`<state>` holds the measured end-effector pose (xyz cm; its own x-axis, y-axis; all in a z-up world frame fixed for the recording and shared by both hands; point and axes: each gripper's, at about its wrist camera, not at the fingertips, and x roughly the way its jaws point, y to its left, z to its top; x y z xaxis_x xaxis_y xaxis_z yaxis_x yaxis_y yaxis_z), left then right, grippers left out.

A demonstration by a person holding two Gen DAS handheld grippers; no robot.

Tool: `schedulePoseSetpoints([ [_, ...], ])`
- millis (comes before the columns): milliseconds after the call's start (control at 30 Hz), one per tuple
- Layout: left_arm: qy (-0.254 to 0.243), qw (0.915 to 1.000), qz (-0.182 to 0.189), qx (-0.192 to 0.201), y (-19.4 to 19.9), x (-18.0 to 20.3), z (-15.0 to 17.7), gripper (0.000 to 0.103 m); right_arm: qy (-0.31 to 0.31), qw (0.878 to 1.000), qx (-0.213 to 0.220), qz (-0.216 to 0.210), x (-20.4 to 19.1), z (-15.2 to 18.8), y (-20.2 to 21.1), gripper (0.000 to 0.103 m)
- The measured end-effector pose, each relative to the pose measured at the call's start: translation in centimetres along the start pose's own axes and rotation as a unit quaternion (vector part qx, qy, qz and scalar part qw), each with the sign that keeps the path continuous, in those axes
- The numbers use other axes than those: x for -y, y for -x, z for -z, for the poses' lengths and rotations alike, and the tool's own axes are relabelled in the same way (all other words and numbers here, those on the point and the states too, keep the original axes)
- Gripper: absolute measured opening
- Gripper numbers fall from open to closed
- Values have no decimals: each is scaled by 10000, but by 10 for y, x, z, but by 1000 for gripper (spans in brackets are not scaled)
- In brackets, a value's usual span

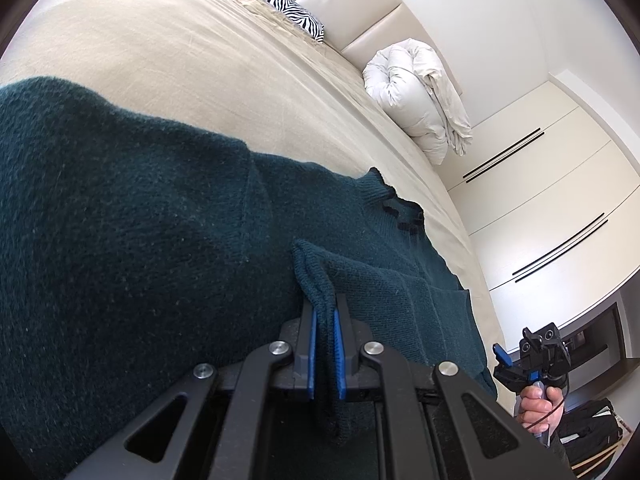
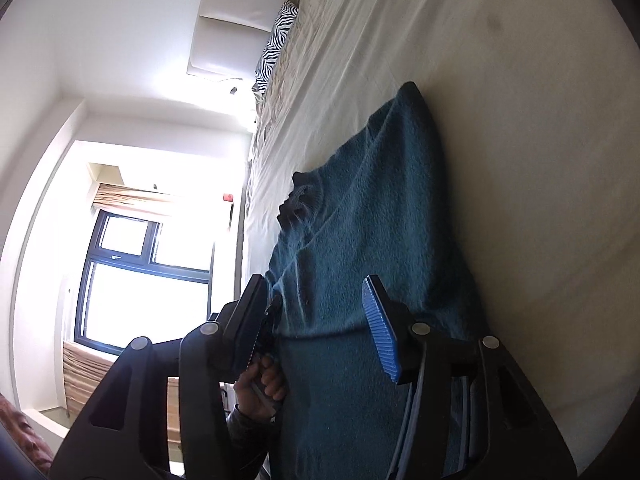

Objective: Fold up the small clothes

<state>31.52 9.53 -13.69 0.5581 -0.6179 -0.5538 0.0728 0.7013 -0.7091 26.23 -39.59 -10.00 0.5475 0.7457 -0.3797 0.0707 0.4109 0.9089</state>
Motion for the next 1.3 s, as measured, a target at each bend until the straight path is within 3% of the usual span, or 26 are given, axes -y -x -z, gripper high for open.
schedulePoseSetpoints([
  [167, -3, 10000, 16, 9, 0, -1, 0, 11, -265, 9991, -168, 285, 30, -14, -14, 47],
  [267, -6, 10000, 23, 16, 0, -1, -1, 11, -219, 9997, -83, 48, 36, -1, -18, 47],
  [400, -32, 10000, -1, 33, 0, 0, -1, 11, -292, 9995, -84, -20, 42, 24, 2, 48],
  [500, -29, 10000, -25, 22, 1, 3, -1, 11, -236, 9993, -146, 249, 43, 52, 23, 48],
  [600, 24, 9999, -52, -106, 7, 8, -4, 15, -337, 9991, 36, 254, 45, 84, 57, 49],
  [633, -4, 9999, -131, -101, 14, 12, -3, 25, -364, 9989, 97, 265, 45, 95, 69, 50],
  [667, -46, 9999, -128, -21, 25, 18, 1, 44, -383, 9988, 157, 251, 45, 107, 81, 50],
  [767, -172, 9992, 22, 360, 71, 33, 13, 81, -468, 9980, 373, 202, 45, 143, 108, 50],
  [833, -120, 9969, 95, 773, 110, 33, 22, 89, -454, 9968, 562, 354, 40, 164, 110, 50],
  [933, 269, 9905, 107, 1345, 171, 13, 36, 90, -299, 9911, 1070, 735, 24, 191, 112, 56],
  [1033, 736, 9787, -133, 1912, 231, -22, 49, 90, -58, 9917, 1133, 605, -2, 206, 94, 60],
  [1100, 1224, 9653, -217, 2297, 268, -54, 58, 90, 300, 9929, 961, 641, -29, 214, 72, 60],
  [1233, 2547, 9205, -206, 2955, 320, -127, 78, 90, 933, 9920, 485, 702, -76, 233, 28, 60],
  [1300, 2920, 9026, -249, 3153, 334, -152, 84, 89, 1105, 9908, 296, 729, -90, 245, 14, 60],
])
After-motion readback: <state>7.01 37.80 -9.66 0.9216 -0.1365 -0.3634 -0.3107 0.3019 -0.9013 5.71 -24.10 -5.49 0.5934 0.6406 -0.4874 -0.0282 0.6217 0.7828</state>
